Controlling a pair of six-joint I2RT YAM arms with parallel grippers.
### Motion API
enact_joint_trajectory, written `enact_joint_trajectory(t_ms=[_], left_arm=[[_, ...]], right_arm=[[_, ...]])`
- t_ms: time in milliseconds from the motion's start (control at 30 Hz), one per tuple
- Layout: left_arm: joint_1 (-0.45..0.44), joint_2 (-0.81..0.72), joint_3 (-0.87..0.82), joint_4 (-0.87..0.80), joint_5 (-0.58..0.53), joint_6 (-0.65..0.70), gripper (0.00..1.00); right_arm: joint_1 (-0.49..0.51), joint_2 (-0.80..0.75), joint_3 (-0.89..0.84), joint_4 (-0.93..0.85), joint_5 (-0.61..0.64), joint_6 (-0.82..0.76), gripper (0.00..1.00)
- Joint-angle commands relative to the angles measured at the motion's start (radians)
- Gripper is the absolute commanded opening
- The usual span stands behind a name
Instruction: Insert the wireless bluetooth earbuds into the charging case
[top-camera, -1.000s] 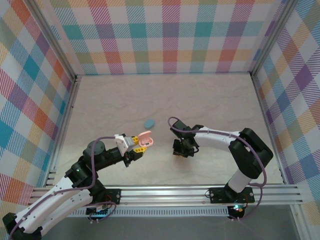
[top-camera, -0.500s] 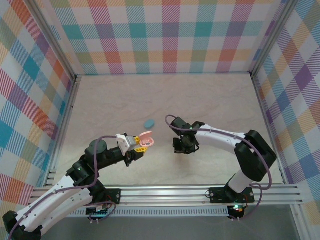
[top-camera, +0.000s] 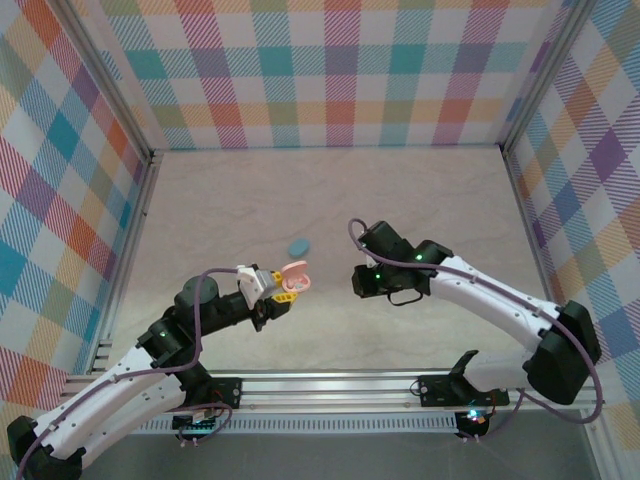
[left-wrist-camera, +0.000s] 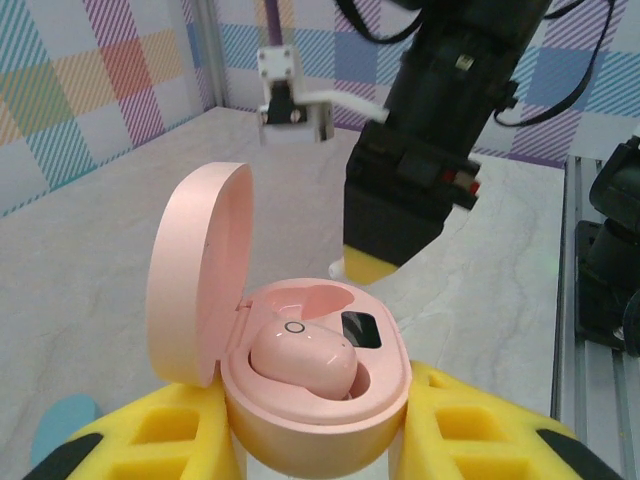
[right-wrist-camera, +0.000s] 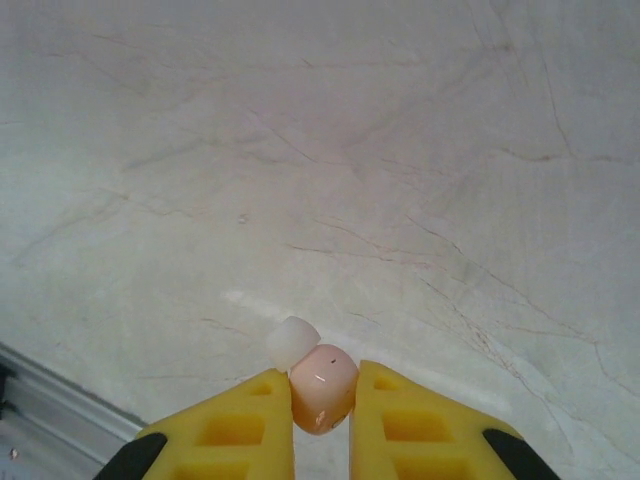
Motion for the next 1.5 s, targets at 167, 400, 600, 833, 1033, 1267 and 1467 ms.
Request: enact_joint_trajectory(t_ms=[167,400,600,833,1033,1267,1467], left_arm=[[-0.009,0.047,0.053,0.072,0.049,-0.008,0.23],[-0.009,0.057,0.072,0.056,0.066,-0.016,0.23],[-0.009,0.059,0.066,0.060,0.073,-0.037,0.23],[-0.009,0.060,0.070,0.073,0.080,-0.046,0.23],[-0.009,0.056,0.067,0.071,0.083,-0.044,0.23],[-0.009,0.056,0.078,0.064,0.114,-0.062,0.23],[-0.009,0.036,0.058,0.103,0.154,-0.069,0.23]], right_arm=[[0.006,-0.065,0.104,-0.060,-0.096,-0.243,0.17],[0.006,-0.097,0.143,-0.048,-0.188,-0.411,0.18],[0.008,-0.103,0.206,-0.059,-0.246,-0.509,0.18],[0.030,-0.092,0.258,-0.078,-0.259,-0.643,0.18],[0.075,-0.063,0.306,-0.102,-0.254,-0.692,0.18],[0.116,-0.057,0.314,-0.115,-0.196,-0.798,0.19],[0.158,-0.027,0.345,-0.143,-0.127,-0.862,0.19]])
